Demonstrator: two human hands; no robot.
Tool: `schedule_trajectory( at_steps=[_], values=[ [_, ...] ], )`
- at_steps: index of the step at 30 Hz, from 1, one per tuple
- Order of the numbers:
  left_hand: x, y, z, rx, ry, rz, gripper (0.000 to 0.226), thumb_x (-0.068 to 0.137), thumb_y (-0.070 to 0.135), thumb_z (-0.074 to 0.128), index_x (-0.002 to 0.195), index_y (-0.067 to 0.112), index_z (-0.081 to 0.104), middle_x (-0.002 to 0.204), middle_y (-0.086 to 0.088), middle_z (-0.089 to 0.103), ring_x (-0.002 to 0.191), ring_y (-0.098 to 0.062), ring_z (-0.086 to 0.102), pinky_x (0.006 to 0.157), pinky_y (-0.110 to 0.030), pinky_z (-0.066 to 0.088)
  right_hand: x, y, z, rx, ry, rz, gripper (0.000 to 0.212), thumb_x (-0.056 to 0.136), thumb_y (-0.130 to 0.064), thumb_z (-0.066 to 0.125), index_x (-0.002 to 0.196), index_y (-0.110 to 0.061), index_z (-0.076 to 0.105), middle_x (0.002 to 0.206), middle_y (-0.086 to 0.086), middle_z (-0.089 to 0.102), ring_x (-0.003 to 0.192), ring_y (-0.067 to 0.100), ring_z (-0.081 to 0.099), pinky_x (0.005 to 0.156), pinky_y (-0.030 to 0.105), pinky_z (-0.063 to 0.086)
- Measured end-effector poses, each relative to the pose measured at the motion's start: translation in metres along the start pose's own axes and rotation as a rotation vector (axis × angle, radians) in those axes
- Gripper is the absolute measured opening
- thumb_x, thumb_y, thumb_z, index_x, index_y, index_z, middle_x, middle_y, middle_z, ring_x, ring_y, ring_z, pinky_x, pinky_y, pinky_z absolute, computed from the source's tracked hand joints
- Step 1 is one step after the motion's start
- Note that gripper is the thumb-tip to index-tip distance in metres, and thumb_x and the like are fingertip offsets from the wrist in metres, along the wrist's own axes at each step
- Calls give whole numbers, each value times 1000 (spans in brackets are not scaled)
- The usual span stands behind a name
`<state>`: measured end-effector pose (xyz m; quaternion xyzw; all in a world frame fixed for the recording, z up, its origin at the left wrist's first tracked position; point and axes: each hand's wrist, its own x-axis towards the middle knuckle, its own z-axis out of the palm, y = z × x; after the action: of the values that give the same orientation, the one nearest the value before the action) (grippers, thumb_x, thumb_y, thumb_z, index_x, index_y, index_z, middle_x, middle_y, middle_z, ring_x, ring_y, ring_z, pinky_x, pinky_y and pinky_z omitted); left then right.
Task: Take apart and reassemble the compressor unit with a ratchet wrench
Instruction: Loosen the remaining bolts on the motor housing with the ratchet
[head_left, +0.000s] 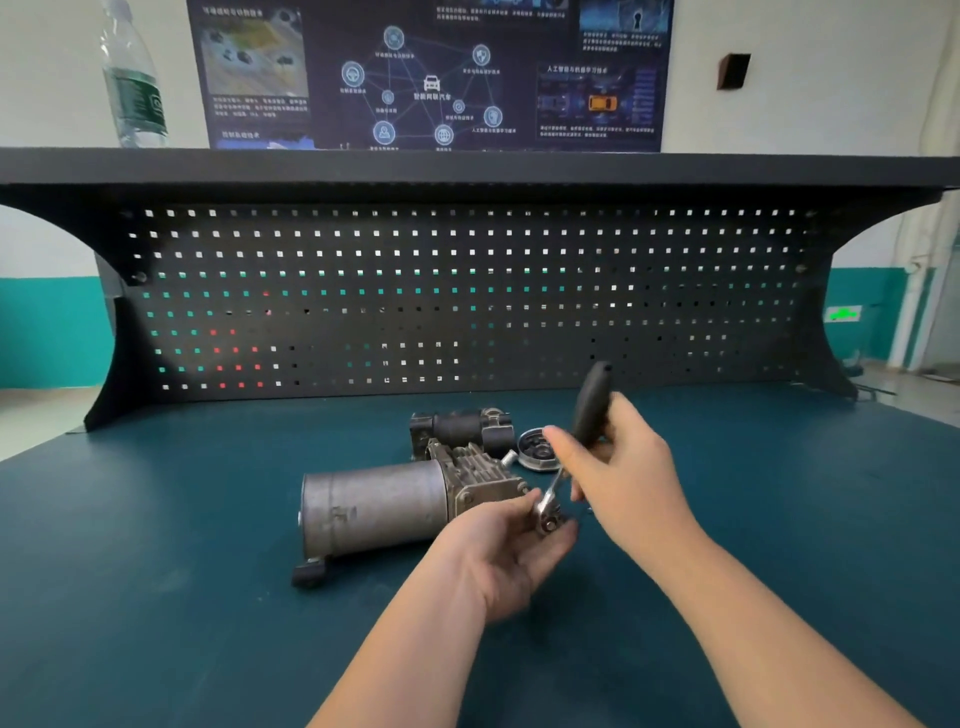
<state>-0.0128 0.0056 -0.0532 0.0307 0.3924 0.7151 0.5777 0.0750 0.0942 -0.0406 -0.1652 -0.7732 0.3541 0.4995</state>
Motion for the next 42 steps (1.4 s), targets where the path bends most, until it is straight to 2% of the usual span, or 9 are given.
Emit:
schedule_trajectory(
  at_steps=[6, 9, 14, 19, 23, 31, 33, 38, 42],
  values=[
    [7, -5, -4, 14, -66, 47, 19, 94, 3, 49, 91, -10, 62, 74, -24, 69, 61, -33, 70, 55, -40, 59, -2, -7, 7, -207, -53, -153, 23, 81, -37, 67, 74, -28, 47, 64, -18, 56, 57, 5, 51, 53, 15, 38],
    [11, -7, -2, 33, -35, 67, 19, 95, 5, 49, 99, -12, 56, 85, -26, 65, 76, -35, 64, 79, -46, 52, 1, 8, 3, 7, 191, 225, 18, 86, -28, 63, 78, -20, 48, 62, -1, 61, 45, 11, 58, 49, 29, 45],
    [14, -11, 2, 42, 10, 88, 20, 96, 8, 48, 87, -8, 56, 81, -23, 62, 74, -32, 61, 81, -44, 49, -5, 25, 4, 630, 339, 939, 16, 92, -4, 43, 77, -10, 43, 55, 10, 49, 27, 10, 44, 30, 12, 29],
    [13, -9, 2, -8, -26, 138, 15, 90, 6, 59, 91, -9, 59, 83, -21, 66, 75, -31, 64, 66, -37, 58, 1, 7, 5, 171, 221, 185, 26, 86, -24, 65, 77, -27, 40, 55, -4, 56, 40, 10, 54, 40, 24, 40],
    [12, -8, 1, -24, -58, 130, 23, 93, 2, 51, 112, -10, 54, 104, -25, 62, 84, -32, 63, 74, -38, 56, -5, 0, 7, 12, 102, -5, 26, 86, -29, 66, 81, -31, 41, 64, -13, 63, 52, 4, 59, 52, 21, 49],
    [12, -12, 5, -28, -25, 110, 9, 92, 3, 54, 92, -6, 52, 95, -24, 59, 82, -37, 62, 55, -41, 57, -4, 24, 5, 761, 355, 1089, 14, 96, -9, 38, 82, -9, 40, 64, 9, 44, 45, 15, 41, 30, 10, 24],
    [12, -11, 3, 11, -15, 108, 11, 91, 4, 56, 92, -6, 54, 95, -24, 60, 77, -34, 62, 48, -37, 57, -2, 19, 6, 748, 361, 992, 6, 97, -12, 42, 90, -11, 42, 63, 8, 45, 39, 13, 44, 30, 11, 26],
    [12, -8, 0, 91, -89, 117, 15, 92, 3, 53, 85, -7, 62, 70, -14, 67, 66, -21, 66, 49, -28, 58, -8, -6, 7, 113, -5, 20, 12, 83, -34, 63, 86, -33, 51, 66, -1, 58, 51, 13, 56, 48, 29, 45],
    [10, -10, 1, 85, -109, 137, 18, 92, -3, 48, 82, -7, 62, 63, -14, 67, 52, -19, 68, 46, -27, 56, -15, -5, 13, -74, -19, -135, 13, 84, -41, 59, 85, -36, 48, 69, -9, 59, 62, 11, 58, 60, 29, 48]
  ],
)
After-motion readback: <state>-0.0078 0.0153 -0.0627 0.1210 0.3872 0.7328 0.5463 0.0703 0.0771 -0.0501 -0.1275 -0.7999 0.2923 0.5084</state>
